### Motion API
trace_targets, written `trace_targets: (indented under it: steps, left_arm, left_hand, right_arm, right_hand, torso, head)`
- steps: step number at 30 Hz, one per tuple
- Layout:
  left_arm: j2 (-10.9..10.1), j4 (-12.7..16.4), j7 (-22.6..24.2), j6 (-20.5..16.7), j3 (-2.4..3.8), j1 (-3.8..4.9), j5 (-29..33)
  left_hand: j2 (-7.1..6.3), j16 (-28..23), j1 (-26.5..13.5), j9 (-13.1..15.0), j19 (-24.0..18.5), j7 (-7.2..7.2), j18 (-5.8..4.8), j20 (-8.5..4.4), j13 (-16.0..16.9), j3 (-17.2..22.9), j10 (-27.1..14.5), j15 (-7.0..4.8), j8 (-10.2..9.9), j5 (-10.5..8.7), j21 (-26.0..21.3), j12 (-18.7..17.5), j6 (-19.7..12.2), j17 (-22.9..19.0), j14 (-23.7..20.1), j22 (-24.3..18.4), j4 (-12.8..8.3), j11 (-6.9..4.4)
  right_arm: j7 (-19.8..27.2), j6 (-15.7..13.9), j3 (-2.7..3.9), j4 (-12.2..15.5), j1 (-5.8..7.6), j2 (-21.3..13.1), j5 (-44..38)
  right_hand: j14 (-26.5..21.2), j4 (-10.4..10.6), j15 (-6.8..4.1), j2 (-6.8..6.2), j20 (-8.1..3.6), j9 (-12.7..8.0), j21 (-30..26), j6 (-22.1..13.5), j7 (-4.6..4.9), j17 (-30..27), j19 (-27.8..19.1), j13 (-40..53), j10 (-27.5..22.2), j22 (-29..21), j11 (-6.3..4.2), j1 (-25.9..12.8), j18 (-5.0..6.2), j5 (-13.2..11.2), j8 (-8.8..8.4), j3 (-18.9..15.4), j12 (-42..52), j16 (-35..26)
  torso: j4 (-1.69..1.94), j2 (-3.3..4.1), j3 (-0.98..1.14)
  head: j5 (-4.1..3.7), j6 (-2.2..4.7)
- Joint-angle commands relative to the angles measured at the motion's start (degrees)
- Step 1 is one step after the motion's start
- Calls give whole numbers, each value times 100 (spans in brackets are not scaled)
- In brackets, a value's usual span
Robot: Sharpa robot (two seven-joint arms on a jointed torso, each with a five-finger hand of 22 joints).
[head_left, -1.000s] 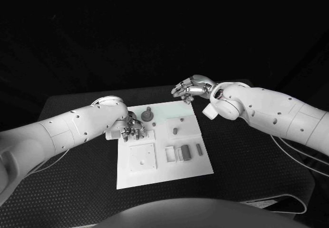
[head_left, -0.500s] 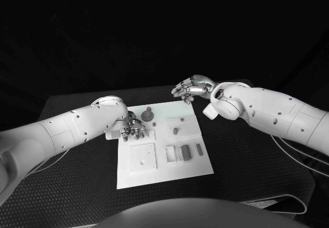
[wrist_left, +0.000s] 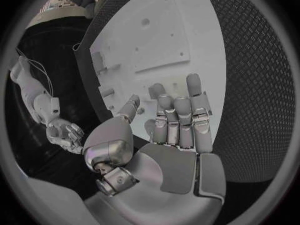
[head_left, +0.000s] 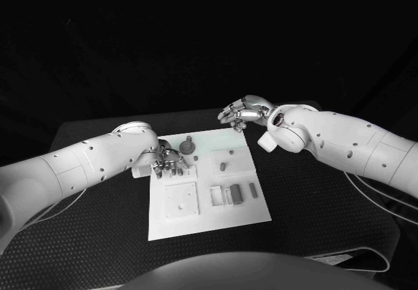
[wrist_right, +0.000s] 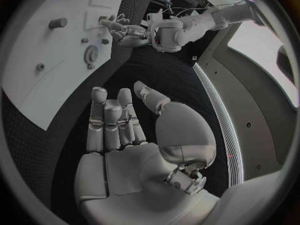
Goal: Assemble the parts on the task board
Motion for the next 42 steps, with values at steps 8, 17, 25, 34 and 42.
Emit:
trace_targets:
  steps: [8,17,25,34,42]
  left_arm:
    - [-1,67,35,-85,30,7,130]
    - [43,25,-3,27,25,6,39]
    - [82,11,103,14,22,4,83]
    - [75,5,202,-31,22,4,190]
    - [-27,82,169,-20,28,6,188]
  left_hand:
    - [78,-19,-18,13,14,-27,-86,-32,4,-24,-3,-37,-29,-27,-39,-41,-6,0,-4,104,-42,-42]
    - [136,-65,-26,-46,-51,44,-86,-1,-6,-46,-75,-33,-185,-29,-85,-97,-184,-17,-74,99,-144,24]
    - [192,-64,72,-448,-125,243,-86,35,21,-28,-166,-7,-655,-26,-92,-97,-472,-12,-169,106,-188,210]
    - [221,-57,289,-795,-201,404,-86,87,41,197,-256,110,-1005,-26,-92,-81,-722,-7,-258,111,-132,364]
    - [207,-42,312,-835,-197,386,-86,91,45,221,-256,111,-981,-27,-80,-64,-613,-2,-257,117,-143,348]
  right_arm:
    - [39,76,1,3,-8,7,-11]
    - [36,77,1,4,-12,5,-11]
    - [37,79,1,2,-14,5,-11]
    - [36,81,1,2,-15,3,-11]
    - [36,80,1,1,-18,-1,-11]
  right_hand:
    - [-11,17,-43,3,-18,-10,-20,10,39,-9,33,-7,-18,78,9,-45,79,21,-22,-8,23,-26]
    - [-11,17,-43,2,-17,-10,-20,10,40,-9,33,-7,-18,79,9,-45,79,21,-22,-8,23,-26]
    - [-11,17,-43,2,-17,-10,-20,10,40,-9,33,-8,-18,79,9,-46,79,21,-22,-8,24,-26]
    - [-11,17,-43,2,-17,-10,-20,10,40,-9,32,-8,-18,79,9,-47,79,21,-22,-8,24,-26]
    - [-11,18,-42,3,-17,-10,-20,10,40,-10,32,-9,-18,79,9,-47,79,21,-22,-8,24,-26]
  torso:
    - [0,2,-3]
    - [1,1,-3]
    - [-3,1,1]
    - [-5,1,4]
    - [-5,0,2]
  head:
    - [-3,2]
    - [0,0]
    - [5,0]
    - [2,0]
    - [-3,15]
